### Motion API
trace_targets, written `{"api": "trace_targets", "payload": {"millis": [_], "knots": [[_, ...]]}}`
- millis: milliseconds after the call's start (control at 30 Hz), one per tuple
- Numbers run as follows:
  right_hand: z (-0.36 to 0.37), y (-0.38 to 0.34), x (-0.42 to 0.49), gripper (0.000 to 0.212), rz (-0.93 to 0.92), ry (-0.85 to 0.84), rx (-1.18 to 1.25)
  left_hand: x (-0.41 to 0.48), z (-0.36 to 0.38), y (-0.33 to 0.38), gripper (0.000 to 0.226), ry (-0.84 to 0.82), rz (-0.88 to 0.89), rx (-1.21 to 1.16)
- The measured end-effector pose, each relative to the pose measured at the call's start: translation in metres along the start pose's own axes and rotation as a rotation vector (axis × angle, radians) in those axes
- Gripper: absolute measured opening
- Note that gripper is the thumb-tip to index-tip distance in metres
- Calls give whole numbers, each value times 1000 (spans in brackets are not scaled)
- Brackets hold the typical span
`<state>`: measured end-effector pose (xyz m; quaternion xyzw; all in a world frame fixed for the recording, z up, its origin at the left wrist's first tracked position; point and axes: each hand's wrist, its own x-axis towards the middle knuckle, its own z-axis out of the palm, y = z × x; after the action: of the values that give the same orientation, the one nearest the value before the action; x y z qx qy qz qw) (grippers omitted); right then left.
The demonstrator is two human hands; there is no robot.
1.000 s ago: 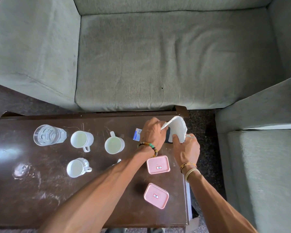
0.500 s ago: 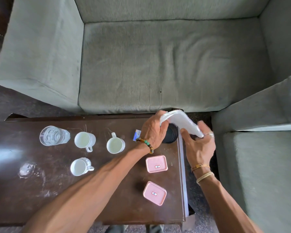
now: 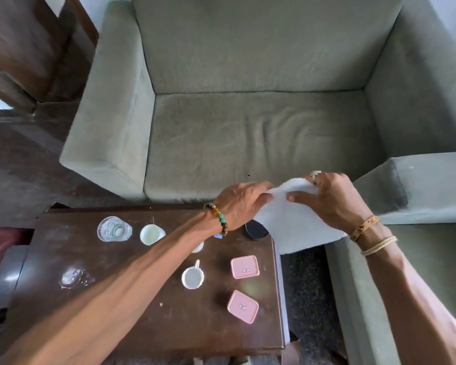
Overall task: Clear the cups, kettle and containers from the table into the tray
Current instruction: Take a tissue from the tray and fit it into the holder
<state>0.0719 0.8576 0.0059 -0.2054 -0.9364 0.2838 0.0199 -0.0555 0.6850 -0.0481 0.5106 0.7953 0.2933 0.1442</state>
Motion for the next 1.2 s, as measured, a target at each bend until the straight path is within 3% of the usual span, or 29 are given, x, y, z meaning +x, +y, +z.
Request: {"api": "trace_targets", "payload": {"millis": [133,267,333,433,600,700,967,1100,1200], "knots": [[-11,9,-7,38,87,-16,62,-17,-17,-10,17,50,-178,-206],[-2,16,-17,20,146,-50,241,-39,-13,-21,15,133,-409,-424],[5,16,-23,15,160,-104,354,-46,-9,-16,35,138,-490,-572],[10,11,-29,16,144,-153,477,-45,-5,1,64,-27,-495,-857],[5,8,-34,23,122,-231,556,-44,-11,9,26,-141,-568,-1006],[2,8,-37,23,138,-269,609,-47,-11,5,18,-208,-605,-1105],[10,9,-38,30,141,-312,498,-62,1,-18,19,-284,-630,-1054],[13,8,-36,26,122,-308,504,-64,-2,-26,32,-148,-669,-1000],[15,3,-32,23,85,-336,491,-57,-4,-15,41,-37,-553,-858]]}}
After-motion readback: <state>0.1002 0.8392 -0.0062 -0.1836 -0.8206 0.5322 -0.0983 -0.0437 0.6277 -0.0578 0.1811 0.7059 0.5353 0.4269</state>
